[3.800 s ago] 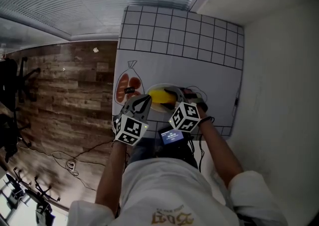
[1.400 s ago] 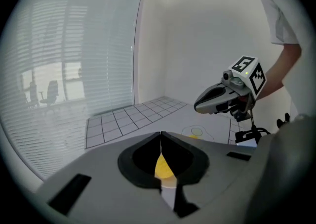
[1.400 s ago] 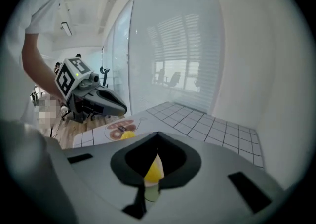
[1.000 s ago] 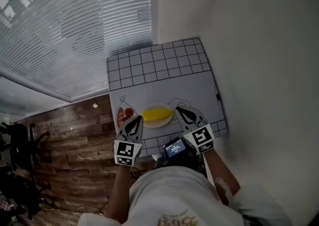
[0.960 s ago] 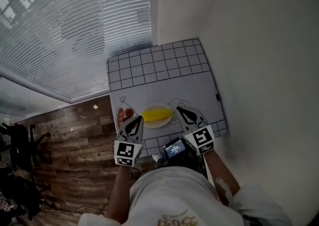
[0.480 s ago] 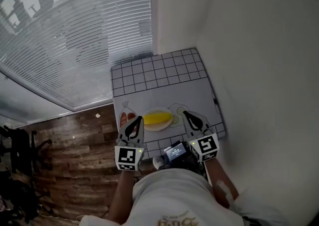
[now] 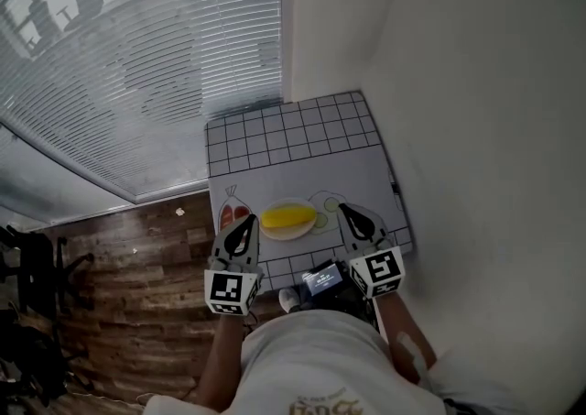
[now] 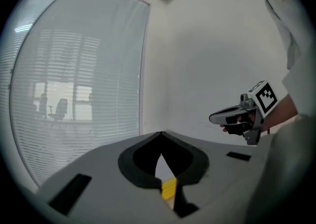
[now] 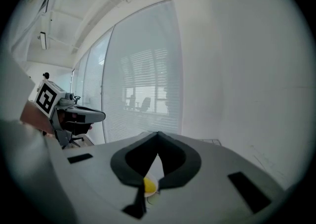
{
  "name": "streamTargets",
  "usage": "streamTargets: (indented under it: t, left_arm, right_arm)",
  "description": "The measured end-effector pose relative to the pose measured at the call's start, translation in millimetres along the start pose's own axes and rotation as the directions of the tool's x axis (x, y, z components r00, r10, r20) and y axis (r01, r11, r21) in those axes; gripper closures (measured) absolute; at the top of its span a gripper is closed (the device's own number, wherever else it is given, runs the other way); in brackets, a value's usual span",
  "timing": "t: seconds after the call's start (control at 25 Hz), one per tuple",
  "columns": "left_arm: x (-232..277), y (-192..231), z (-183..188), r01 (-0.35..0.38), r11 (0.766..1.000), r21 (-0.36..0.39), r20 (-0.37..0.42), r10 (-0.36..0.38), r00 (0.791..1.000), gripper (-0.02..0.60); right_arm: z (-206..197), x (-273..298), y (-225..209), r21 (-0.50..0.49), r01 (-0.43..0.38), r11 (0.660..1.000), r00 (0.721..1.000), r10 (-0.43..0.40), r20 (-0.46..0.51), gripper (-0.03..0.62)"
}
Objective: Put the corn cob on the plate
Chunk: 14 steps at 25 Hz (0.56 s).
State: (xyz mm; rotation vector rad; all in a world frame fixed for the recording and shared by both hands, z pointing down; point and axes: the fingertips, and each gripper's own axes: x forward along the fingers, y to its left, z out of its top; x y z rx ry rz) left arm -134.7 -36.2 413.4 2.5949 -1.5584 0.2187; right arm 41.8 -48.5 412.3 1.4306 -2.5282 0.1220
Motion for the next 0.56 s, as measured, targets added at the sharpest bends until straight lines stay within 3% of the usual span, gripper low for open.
streamTargets:
  t: [0.32,0.56]
  left_arm:
    - [3,7,-14,-0.036,0.999,0.005,-0.053,0.037,0.998,0.574]
    - [6,11,-9,-0.045,0.999,-0.019,-0.026,0.044,0.999,0.574]
  right_arm:
    - [-2,4,-1,0.015,-0.017,1.0,1.0,0.017,0.004,0.588]
    - [-5,7,-7,0.033,-0.009,0.999,1.0,0.009,0.0,0.588]
